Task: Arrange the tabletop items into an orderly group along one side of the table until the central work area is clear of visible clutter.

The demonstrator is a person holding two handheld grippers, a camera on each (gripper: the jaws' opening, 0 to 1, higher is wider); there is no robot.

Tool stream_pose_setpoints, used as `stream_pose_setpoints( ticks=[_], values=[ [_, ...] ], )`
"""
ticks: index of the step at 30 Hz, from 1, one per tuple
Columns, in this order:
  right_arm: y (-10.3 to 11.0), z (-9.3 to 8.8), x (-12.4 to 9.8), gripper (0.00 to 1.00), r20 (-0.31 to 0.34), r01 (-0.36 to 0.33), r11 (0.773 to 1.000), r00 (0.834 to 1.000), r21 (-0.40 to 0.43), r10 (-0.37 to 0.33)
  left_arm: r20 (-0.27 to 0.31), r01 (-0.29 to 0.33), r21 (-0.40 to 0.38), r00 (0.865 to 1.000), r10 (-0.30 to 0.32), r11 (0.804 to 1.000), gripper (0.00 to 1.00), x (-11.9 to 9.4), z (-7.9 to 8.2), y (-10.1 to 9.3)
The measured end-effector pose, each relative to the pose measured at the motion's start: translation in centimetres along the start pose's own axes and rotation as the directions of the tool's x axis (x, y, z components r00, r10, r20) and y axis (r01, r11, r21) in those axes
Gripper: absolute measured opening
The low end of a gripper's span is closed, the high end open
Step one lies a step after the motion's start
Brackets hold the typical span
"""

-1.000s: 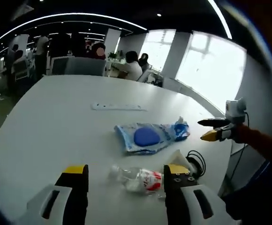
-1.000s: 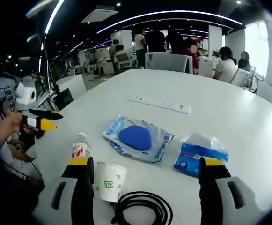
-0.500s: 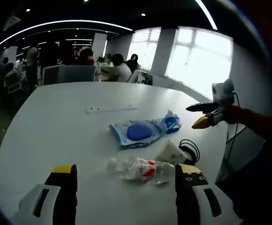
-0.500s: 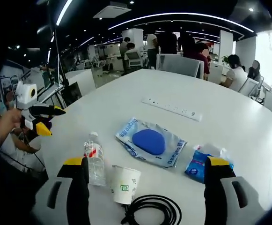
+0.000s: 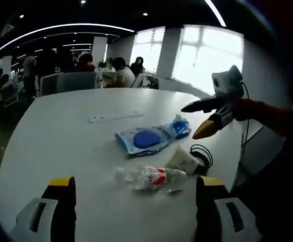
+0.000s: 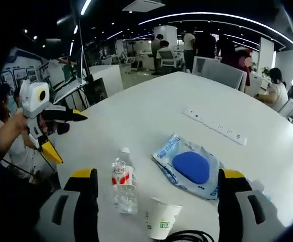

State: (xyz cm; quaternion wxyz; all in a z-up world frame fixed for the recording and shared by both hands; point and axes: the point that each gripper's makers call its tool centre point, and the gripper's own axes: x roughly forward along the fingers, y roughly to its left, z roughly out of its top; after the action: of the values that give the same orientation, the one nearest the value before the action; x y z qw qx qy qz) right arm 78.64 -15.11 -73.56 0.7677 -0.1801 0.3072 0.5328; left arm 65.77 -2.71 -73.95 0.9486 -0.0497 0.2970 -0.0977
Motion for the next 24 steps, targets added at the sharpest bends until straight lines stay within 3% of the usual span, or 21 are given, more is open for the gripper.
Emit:
stream_pose_setpoints(
  ticks=[11,24],
  values=[
    [3.1,1.6,3.7,0.88,-0.062,-0.093,0.993,0.994,-0.080,0.088,0.011,0.008,0.014,1.000,-0.008,1.000,0.99,-0.3,0.1,0.6],
    [5.5,1.1,7.5,0.77,-0.149,-0.170,0.980,0.977,-0.107,0.153,0.027,0.004,0.005,1.000,-0.004,1.000,0.99,-0.5,0.1,1.3]
  ],
)
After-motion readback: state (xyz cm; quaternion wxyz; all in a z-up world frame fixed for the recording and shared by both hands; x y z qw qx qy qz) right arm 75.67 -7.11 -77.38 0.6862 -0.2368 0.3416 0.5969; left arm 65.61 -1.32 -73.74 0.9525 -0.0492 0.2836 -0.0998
